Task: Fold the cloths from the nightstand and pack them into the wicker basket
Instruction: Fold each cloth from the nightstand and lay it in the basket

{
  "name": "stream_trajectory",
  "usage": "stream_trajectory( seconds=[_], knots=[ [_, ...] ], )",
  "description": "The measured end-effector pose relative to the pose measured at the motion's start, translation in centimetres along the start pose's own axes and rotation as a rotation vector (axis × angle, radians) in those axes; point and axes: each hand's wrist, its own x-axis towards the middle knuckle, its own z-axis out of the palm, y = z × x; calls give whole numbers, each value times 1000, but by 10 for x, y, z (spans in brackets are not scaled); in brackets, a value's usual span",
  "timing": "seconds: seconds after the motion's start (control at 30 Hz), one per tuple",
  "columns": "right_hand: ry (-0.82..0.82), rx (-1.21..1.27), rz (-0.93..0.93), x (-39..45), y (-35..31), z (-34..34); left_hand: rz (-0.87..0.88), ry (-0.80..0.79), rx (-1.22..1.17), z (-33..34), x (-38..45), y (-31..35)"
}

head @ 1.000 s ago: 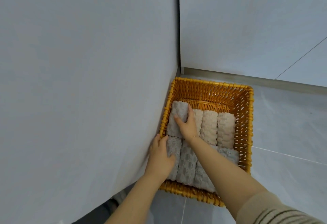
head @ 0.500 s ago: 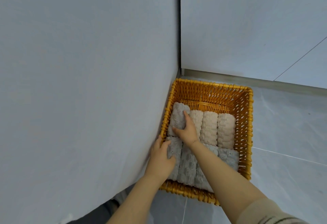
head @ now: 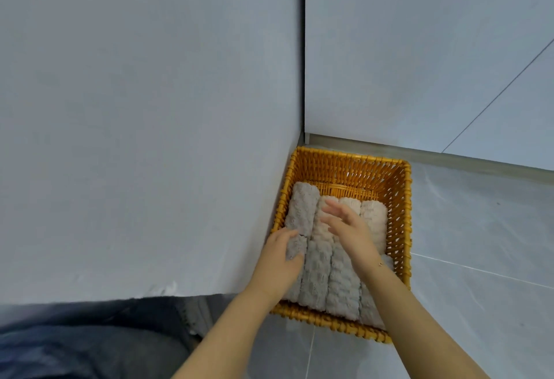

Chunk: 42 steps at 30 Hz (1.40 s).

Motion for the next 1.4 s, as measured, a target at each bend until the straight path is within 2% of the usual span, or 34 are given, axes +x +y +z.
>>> stream_trajectory(
  seconds=[0.17,0.4,0.63,0.97,1.27,1.4],
  knots=[
    [34,12,-76,-47,-37,-6,64,91,-102,-12,-36,27],
    [-31,-10,-162,-120,-73,6,189,165,-305,-32,-127,50],
    [-110,-96,-309,-186,-116,39,271,376,-485,-76,-217,42],
    [-428,-217,-461,-264,-161,136,315,686,-581,-135,-314,-19],
    [-695,-276,-574,-278,-196,248,287,928,-688,-198,-371,-64],
    [-830,-280,-643,-278,-209,310,238,1063,-652,-236,-384,-85]
  ],
)
